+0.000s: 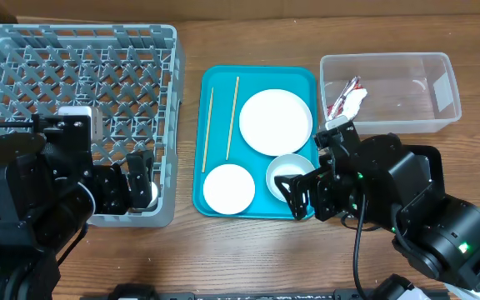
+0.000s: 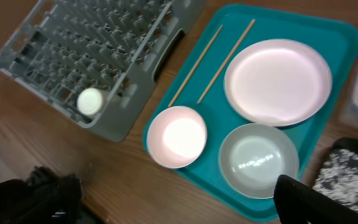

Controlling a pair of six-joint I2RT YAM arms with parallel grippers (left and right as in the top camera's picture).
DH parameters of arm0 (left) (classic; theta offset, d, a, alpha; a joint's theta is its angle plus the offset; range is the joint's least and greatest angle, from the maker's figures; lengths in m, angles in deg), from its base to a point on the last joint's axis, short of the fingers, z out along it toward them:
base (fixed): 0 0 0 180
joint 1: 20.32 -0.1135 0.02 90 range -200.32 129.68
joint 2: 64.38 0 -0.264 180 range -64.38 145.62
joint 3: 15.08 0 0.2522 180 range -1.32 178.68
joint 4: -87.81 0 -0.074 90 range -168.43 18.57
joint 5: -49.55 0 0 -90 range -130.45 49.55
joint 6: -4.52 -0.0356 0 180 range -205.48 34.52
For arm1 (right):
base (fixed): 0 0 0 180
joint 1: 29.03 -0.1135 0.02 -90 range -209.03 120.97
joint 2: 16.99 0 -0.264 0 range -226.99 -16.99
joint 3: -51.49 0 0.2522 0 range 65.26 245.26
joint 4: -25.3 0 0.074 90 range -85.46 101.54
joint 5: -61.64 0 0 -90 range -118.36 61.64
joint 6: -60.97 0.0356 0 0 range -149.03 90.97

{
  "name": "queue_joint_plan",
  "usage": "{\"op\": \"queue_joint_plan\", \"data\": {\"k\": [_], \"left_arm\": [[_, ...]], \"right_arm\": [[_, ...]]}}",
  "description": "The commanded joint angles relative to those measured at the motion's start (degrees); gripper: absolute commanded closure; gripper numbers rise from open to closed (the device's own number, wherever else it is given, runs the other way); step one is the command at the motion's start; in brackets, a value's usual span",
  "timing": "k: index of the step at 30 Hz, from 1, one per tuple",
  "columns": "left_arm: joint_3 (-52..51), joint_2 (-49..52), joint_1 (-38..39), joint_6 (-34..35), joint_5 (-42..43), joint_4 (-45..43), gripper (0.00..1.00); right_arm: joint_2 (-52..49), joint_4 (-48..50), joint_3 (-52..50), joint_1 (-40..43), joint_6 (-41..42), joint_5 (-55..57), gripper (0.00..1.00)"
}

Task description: Sort waste into correct bins and load items into the dishwasher

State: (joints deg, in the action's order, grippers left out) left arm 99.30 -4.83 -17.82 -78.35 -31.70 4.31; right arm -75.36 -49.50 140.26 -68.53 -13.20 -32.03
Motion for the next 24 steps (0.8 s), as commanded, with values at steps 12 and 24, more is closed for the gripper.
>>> {"op": "queue_joint_plan", "data": {"k": [12, 24], "left_arm": [[0.35, 0.07, -0.07, 0.59, -0.35, -0.24, 0.0], [0.35, 0.07, -0.07, 0.59, -0.35, -0.24, 0.0]], "right_arm": [[22.29, 19.74, -20.63, 28.26, -14.78, 1.07, 0.0], [45.09, 36.54, -53.59, 45.88, -12.41, 0.96, 0.0]]}}
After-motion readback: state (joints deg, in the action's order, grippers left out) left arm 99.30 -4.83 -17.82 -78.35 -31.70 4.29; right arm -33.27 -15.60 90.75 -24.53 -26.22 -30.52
